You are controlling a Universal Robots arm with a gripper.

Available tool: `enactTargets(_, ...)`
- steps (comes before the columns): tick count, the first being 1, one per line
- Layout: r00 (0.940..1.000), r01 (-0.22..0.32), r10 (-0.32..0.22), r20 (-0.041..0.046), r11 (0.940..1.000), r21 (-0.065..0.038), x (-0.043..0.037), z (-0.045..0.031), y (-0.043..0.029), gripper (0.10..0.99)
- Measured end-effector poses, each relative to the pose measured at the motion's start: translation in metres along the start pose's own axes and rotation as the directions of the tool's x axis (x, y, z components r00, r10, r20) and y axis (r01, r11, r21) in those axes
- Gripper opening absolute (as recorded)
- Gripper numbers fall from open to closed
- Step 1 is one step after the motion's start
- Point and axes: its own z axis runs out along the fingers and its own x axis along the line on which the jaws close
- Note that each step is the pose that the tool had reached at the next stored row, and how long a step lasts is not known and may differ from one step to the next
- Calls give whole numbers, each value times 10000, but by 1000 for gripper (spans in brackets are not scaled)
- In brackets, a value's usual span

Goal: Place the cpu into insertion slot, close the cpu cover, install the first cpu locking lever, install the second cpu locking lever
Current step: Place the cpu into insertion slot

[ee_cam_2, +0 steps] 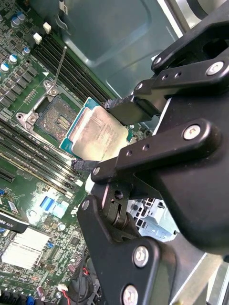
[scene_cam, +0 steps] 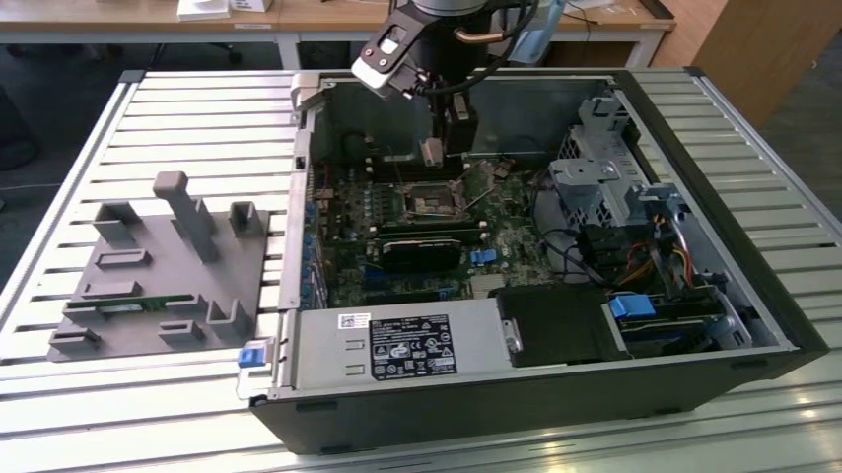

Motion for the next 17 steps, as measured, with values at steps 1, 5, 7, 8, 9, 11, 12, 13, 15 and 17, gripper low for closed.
enactTargets(1, 10000, -5, 5, 1, 10000, 0, 0, 1, 0, 541)
enactTargets(5, 10000, -26, 26, 2, 10000, -1, 0, 4, 0, 541)
enactTargets(7, 10000, -35, 35, 4, 10000, 0, 0, 6, 0, 541)
enactTargets(8, 10000, -52, 52, 5, 10000, -1, 0, 9, -1, 541)
enactTargets(9, 10000, -65, 65, 6, 10000, -1, 0, 12, -1, 541)
enactTargets(11, 10000, -69, 69, 6, 10000, -1, 0, 14, -1, 541)
enactTargets(12, 10000, -71, 71, 6, 10000, -1, 0, 15, -1, 541)
enactTargets(13, 10000, -73, 73, 6, 10000, -1, 0, 16, -2, 541)
enactTargets(15, 10000, -85, 85, 7, 10000, -1, 0, 22, -5, 541)
enactTargets(17, 10000, -88, 88, 8, 10000, -1, 0, 24, -6, 541)
